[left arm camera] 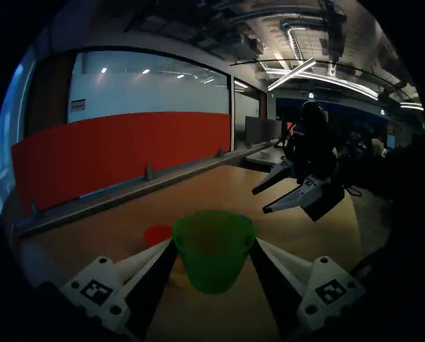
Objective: Pour water
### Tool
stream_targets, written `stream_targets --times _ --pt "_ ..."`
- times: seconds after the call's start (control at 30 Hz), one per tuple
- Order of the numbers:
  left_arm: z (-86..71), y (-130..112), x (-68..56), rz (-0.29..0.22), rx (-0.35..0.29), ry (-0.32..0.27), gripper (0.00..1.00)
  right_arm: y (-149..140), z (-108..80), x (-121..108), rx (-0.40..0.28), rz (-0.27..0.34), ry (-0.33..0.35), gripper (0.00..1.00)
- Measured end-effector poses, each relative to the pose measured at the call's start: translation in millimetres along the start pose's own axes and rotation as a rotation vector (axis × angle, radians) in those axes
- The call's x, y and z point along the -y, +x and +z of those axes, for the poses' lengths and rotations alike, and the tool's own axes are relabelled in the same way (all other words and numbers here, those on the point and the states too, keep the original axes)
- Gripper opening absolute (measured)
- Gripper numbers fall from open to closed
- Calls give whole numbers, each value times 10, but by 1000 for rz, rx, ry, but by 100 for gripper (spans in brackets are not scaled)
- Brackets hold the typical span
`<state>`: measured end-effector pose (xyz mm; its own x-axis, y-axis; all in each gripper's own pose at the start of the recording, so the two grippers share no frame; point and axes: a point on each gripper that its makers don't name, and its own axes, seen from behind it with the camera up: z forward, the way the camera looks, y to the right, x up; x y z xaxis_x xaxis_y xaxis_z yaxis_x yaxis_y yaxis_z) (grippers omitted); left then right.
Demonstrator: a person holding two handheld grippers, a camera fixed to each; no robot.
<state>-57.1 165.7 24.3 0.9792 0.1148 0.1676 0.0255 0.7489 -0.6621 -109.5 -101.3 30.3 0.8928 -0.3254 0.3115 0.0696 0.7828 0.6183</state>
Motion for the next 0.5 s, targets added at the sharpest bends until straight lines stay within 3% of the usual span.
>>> stream_targets --times 0.5 --pt "-237 113 182 -32 -102 47 87 -58 182 109 28 -16 25 100"
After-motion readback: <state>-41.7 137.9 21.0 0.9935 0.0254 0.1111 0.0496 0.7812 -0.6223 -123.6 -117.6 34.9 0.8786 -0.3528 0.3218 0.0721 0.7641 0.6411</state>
